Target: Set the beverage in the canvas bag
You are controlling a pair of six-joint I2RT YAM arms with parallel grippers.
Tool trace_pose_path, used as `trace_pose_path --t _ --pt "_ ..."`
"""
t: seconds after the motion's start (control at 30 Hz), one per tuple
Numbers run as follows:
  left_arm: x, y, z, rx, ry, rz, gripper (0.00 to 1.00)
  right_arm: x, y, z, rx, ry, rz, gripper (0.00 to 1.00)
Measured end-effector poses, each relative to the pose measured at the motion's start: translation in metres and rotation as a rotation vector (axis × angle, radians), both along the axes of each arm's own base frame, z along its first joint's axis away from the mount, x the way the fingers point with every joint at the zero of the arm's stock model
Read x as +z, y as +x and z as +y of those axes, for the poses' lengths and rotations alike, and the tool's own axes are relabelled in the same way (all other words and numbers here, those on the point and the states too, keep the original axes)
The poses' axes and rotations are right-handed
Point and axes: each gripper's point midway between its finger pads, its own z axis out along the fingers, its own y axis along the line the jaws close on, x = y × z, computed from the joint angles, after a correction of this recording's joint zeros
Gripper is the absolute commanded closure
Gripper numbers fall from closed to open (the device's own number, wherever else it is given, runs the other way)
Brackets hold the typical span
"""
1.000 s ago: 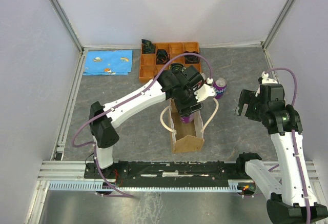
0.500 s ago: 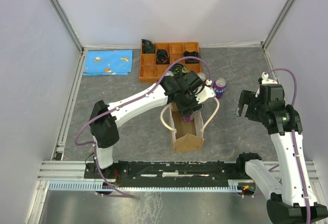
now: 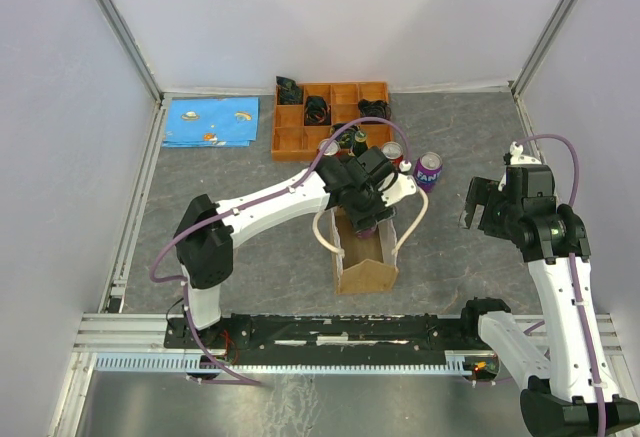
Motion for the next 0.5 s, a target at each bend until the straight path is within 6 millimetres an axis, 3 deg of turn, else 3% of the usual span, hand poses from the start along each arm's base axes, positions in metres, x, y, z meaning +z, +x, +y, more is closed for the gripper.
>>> trace_pose_path --t 0.5 --pt "0.003 0.013 -0.008 0.028 -0.031 -0.051 0.97 0.0 0.0 0.0 0.0 0.0 0.0 0.02"
